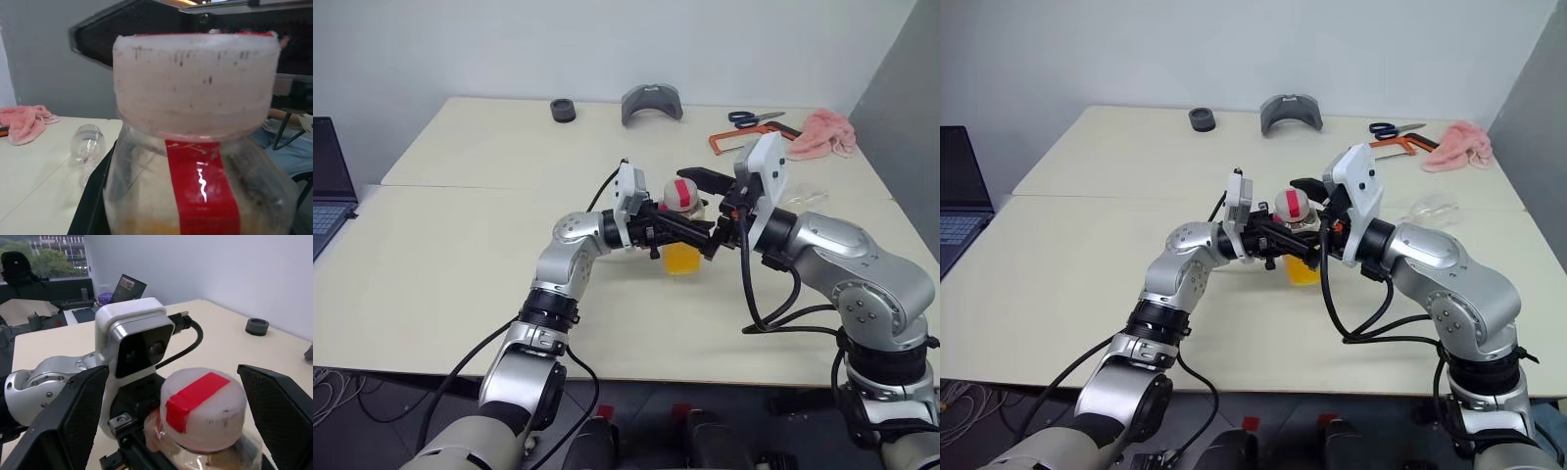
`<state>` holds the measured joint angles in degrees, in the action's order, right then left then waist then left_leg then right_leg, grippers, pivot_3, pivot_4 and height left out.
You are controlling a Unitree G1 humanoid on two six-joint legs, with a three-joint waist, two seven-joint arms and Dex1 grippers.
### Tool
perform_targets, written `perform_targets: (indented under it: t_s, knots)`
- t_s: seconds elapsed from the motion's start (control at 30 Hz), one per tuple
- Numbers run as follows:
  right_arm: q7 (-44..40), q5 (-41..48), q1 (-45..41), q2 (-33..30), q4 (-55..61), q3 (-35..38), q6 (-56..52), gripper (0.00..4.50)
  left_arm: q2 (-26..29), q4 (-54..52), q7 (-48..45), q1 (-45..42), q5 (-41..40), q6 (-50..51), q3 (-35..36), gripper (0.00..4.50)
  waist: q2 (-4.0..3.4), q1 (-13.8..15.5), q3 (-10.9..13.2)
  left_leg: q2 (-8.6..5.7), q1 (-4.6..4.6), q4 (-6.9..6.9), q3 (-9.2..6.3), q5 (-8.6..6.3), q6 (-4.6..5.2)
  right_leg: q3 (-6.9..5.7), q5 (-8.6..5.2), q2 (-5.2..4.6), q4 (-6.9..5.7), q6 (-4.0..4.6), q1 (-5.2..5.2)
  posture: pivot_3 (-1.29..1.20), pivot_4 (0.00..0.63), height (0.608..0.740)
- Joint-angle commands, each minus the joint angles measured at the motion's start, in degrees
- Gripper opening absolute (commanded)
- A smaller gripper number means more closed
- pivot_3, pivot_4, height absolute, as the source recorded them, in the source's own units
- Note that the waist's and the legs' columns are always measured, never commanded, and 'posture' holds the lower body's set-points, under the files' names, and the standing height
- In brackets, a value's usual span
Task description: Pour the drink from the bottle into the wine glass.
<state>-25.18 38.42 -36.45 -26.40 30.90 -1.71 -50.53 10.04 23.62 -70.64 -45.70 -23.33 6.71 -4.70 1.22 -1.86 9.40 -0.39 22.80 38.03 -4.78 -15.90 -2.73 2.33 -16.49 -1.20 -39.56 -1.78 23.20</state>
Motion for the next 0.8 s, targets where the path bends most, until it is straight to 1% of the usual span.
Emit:
perform_targets:
  t_s: [0.03, 0.1, 0.2, 0.23, 0.3, 0.4, 0.43, 0.57, 0.63, 0.7, 0.8]
  knots:
    - [-0.29, -1.19, -0.86, 0.29, 0.13, -0.18, 1.91, 4.32, 0.40, -1.15, -0.45, -0.31, 0.38, -1.55, -0.01, 1.76, 0.00, -0.01, 0.00, 0.00, 0.00, 0.00, -0.01, 0.00, 0.00, 0.00, 0.00, 0.00, 0.00, 0.00, 0.00, 0.00, 0.150, 0.740]
    - [-0.69, -1.64, -0.79, 0.26, -0.20, -0.35, 2.27, 3.88, 0.49, -1.30, -0.53, -0.12, 0.53, -1.54, 0.06, 1.76, 0.00, -0.01, 0.00, 0.00, -0.01, 0.00, -0.01, 0.00, 0.00, 0.00, 0.00, 0.01, 0.00, 0.00, 0.00, 0.00, 0.150, 0.740]
    - [-1.39, -2.13, -0.45, 0.20, -0.36, -0.71, 2.88, 2.89, 0.70, -2.06, -0.69, 0.31, 0.36, -1.05, 0.08, 1.76, 0.00, -0.01, 0.00, 0.00, -0.01, 0.00, -0.02, 0.00, 0.00, 0.00, 0.00, 0.01, 0.00, 0.00, 0.00, 0.00, 0.150, 0.740]
    - [-1.72, -2.15, -0.38, 0.28, -0.43, -0.74, 3.20, 2.43, 0.83, -2.28, -0.77, 0.42, 0.29, -0.88, 0.02, 1.76, 0.00, -0.01, 0.00, 0.00, 0.00, 0.00, -0.02, 0.00, 0.00, 0.00, 0.00, 0.01, 0.00, 0.00, 0.00, 0.00, 0.150, 0.740]
    - [-3.75, -2.25, -0.40, -0.21, -0.88, -1.03, 4.50, 1.89, 1.45, -2.56, -1.50, 0.54, 0.07, -0.12, -0.15, 1.76, 0.00, -0.02, 0.00, 0.00, -0.01, 0.00, -0.02, 0.00, 0.00, 0.01, 0.00, 0.01, 0.00, 0.00, 0.00, 0.00, 0.150, 0.740]
    - [-8.60, -3.07, -0.80, -2.02, -2.02, -2.25, 7.34, 1.90, 2.11, -3.07, -2.49, 0.45, -0.71, 1.66, 0.00, 1.76, 0.00, -0.02, 0.00, -0.01, 0.00, 0.00, -0.01, 0.00, 0.00, -0.01, 0.00, 0.01, 0.00, 0.00, 0.00, 0.00, 0.150, 0.740]
    - [-11.51, -3.07, -1.18, -2.90, -2.75, -2.77, 8.57, 1.90, 2.38, -3.24, -3.01, 0.38, -0.83, 2.18, -0.06, 1.75, 0.00, -0.02, 0.00, -0.02, 0.00, 0.00, 0.01, 0.00, 0.00, -0.01, 0.00, 0.01, 0.01, 0.00, 0.00, 0.00, 0.150, 0.740]
    - [-31.63, -4.50, -5.48, -9.91, -10.10, -6.89, 16.04, 1.90, 4.31, -3.19, -6.56, -0.87, -1.13, 4.39, -0.51, 1.73, -0.03, -0.07, 0.02, -0.07, -0.01, 0.00, 0.12, 0.00, 0.01, -0.01, 0.00, 0.04, 0.02, 0.00, 0.00, 0.00, 0.150, 0.740]
    - [-38.14, -6.23, -7.63, -12.00, -13.94, -9.17, 18.96, 1.90, 5.22, -2.93, -8.11, -1.55, -1.12, 4.97, -0.81, 1.73, -0.03, -0.18, 0.02, -0.05, -0.02, -0.01, 0.14, -0.01, 0.01, -0.02, 0.00, 0.07, 0.03, 0.00, 0.00, 0.00, 0.150, 0.740]
    - [-40.04, -7.21, -8.90, -12.12, -16.80, -9.83, 20.20, 1.90, 5.70, -2.77, -8.75, -1.97, -0.99, 5.05, -0.92, 1.73, -0.03, -0.19, 0.02, -0.02, -0.03, -0.01, 0.14, -0.01, 0.02, -0.03, 0.00, 0.09, 0.04, 0.00, 0.00, 0.00, 0.150, 0.740]
    - [-41.98, -6.38, -8.92, -12.95, -18.26, -9.29, 18.74, 1.90, 5.68, -2.84, -8.24, -2.27, -1.06, 5.25, -0.72, 1.73, -0.03, -0.12, 0.02, 0.00, -0.02, 0.00, 0.11, -0.01, 0.01, -0.02, 0.00, 0.07, 0.02, 0.00, 0.00, 0.00, 0.150, 0.740]
